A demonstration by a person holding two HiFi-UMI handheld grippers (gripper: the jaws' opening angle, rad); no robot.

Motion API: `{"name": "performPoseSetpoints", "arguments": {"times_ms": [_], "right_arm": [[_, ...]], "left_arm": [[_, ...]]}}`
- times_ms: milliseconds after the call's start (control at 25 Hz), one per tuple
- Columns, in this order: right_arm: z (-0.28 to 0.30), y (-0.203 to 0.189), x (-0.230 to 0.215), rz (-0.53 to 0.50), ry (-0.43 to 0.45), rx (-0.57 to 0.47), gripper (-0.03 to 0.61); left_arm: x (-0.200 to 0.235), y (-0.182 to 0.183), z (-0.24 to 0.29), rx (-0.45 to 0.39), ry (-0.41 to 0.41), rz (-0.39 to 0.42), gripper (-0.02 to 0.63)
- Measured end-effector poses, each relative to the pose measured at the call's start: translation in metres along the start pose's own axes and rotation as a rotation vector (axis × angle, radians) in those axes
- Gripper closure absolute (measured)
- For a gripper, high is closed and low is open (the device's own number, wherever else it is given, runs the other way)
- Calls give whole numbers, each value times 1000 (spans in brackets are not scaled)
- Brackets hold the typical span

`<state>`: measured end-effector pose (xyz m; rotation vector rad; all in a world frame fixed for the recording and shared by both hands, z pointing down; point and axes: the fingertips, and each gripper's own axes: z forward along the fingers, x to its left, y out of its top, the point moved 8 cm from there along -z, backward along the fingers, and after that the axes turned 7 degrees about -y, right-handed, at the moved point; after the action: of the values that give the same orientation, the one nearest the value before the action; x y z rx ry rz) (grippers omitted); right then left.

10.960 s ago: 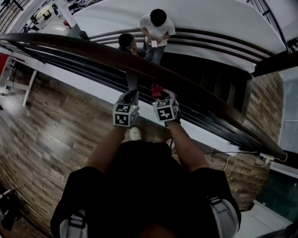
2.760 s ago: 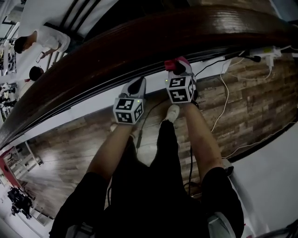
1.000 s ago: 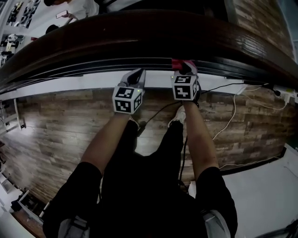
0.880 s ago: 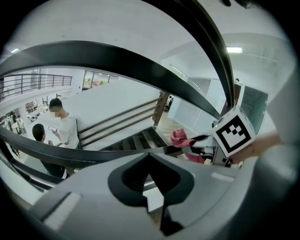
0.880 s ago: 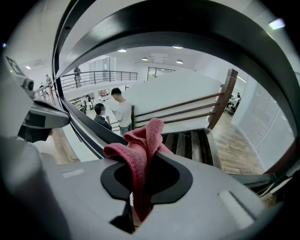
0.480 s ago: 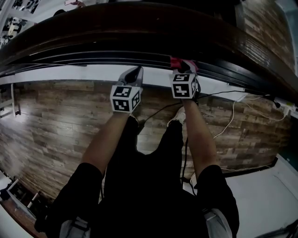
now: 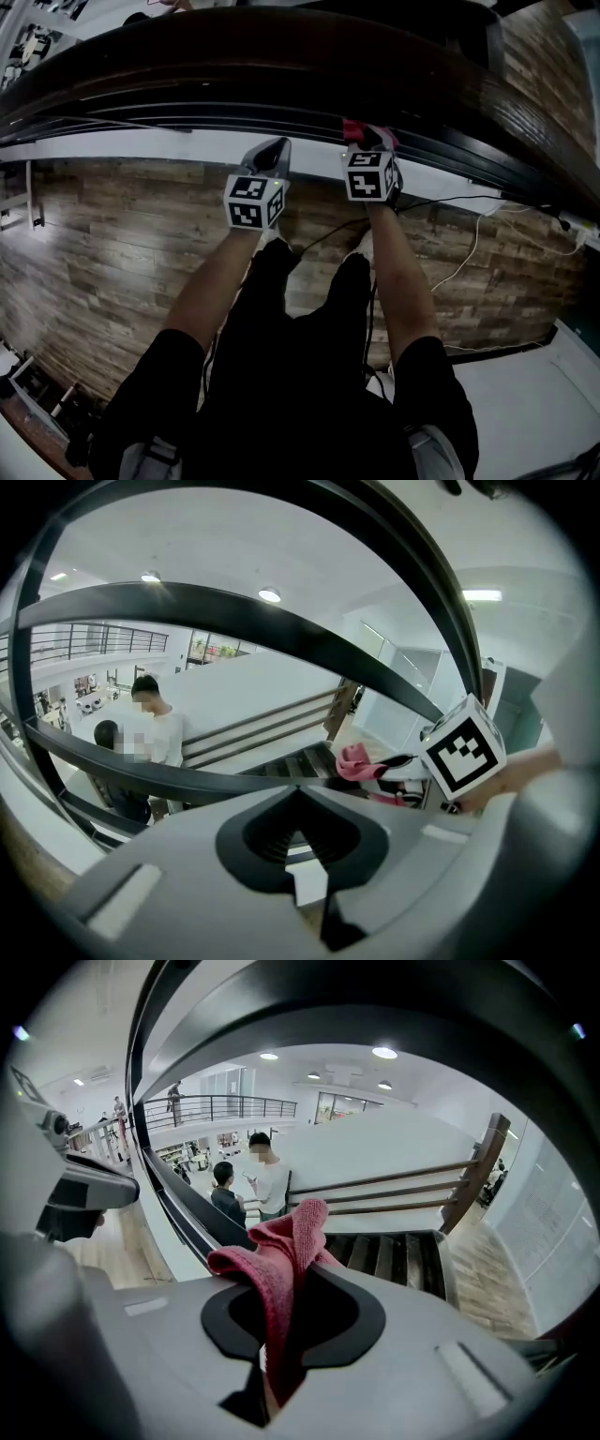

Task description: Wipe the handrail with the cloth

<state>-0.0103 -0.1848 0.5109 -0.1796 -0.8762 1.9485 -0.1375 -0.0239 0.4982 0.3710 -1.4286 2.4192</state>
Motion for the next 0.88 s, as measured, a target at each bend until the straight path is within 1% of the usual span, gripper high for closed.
{"name": "performPoseSetpoints", "arguments": {"times_ms": [120,200,400,560,720,880], "right_arm": [[2,8,10,-27,22,-23,532],[3,11,13,-51,44,-36,532],[5,13,10,-106,106,-50,532],[8,16,14,-197,152,-68,532],[11,22,23,-255,177,-83,532],[16,33,38,-275,180,-100,532]], "left_arm": [[5,0,-2,0,17,22,615],[7,-1,-3,-6,41,22,615],[3,-7,-9,-54,133,-44,615],[-1,-10,-16,-95,209,-75,615],[6,-16,-22,-116,253,-111,615],[20,-24,-36,-136,268,-133,615]]}}
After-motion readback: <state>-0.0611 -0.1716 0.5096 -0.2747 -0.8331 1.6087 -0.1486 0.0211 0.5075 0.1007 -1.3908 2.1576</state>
